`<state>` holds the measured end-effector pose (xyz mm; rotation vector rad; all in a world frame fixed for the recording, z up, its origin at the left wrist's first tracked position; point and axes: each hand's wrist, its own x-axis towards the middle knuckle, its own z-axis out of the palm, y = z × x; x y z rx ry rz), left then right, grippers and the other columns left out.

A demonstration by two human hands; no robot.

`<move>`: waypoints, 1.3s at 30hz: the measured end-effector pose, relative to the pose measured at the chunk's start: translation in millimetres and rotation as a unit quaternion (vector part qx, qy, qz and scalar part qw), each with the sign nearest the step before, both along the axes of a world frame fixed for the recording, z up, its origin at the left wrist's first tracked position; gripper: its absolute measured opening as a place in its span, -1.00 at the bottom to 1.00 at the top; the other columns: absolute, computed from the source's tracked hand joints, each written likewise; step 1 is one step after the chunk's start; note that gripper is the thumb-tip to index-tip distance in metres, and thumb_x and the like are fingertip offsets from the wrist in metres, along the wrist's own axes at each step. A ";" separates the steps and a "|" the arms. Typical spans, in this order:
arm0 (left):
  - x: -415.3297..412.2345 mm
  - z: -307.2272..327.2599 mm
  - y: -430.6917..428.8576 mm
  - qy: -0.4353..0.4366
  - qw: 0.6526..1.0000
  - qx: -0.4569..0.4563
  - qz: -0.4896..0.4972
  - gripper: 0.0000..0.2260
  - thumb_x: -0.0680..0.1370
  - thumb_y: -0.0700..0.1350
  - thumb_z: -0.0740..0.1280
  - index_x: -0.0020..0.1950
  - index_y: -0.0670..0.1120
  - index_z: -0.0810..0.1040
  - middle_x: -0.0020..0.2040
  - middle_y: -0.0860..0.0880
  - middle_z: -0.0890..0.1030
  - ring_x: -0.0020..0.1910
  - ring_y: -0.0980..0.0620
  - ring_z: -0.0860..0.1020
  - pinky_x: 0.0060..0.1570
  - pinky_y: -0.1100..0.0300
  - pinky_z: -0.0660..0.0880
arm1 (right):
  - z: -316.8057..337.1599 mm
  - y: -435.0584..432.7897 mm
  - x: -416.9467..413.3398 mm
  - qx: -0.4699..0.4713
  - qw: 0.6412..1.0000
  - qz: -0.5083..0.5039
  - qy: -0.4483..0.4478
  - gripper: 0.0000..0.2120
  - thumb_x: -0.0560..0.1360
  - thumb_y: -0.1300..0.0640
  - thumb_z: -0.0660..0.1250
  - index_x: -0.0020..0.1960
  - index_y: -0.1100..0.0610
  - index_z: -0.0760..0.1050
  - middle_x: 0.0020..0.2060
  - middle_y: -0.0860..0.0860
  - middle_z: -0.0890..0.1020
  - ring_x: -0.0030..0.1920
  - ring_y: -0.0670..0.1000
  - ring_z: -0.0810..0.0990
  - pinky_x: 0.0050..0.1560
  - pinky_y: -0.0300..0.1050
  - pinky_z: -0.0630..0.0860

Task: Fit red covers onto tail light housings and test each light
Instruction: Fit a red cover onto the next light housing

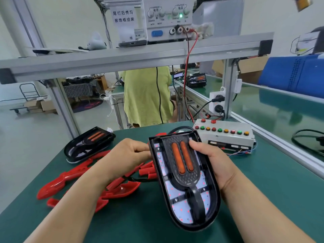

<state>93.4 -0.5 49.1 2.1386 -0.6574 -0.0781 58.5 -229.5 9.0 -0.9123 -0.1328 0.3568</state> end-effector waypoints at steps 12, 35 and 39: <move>-1.3 -3.5 0.0 0.079 0.996 -0.027 0.017 -0.65 0.59 0.22 0.19 -0.05 0.12 0.72 -0.04 0.13 0.71 -0.05 0.21 0.62 0.11 0.10 0.52 | 6.6 -14.9 -6.2 -0.119 0.990 0.052 -0.057 -0.59 0.38 0.11 0.43 0.11 0.37 0.57 -0.06 0.40 0.57 -0.20 0.23 0.62 -0.06 0.11 0.59; -40.5 -37.3 -37.7 0.274 0.943 -0.187 -0.026 -0.69 0.55 -0.25 0.38 0.28 -0.05 0.58 0.08 -0.20 0.68 -0.06 -0.10 0.66 0.00 0.08 0.62 | 1.9 -15.5 -0.2 -0.373 0.924 0.052 -0.071 -0.81 0.42 0.17 0.50 -0.05 0.20 0.55 -0.18 0.15 0.63 -0.17 0.10 0.60 -0.01 0.03 0.55; -47.1 -49.2 -35.1 0.234 0.952 -0.197 0.025 -0.78 0.56 -0.24 0.34 0.11 0.00 0.67 -0.05 -0.12 0.72 -0.17 -0.03 0.67 -0.15 0.16 0.61 | 3.4 -18.7 -0.9 -0.402 0.910 0.037 -0.090 -0.86 0.45 0.22 0.50 -0.01 0.14 0.60 -0.18 0.07 0.64 -0.20 0.02 0.63 -0.10 -0.07 0.61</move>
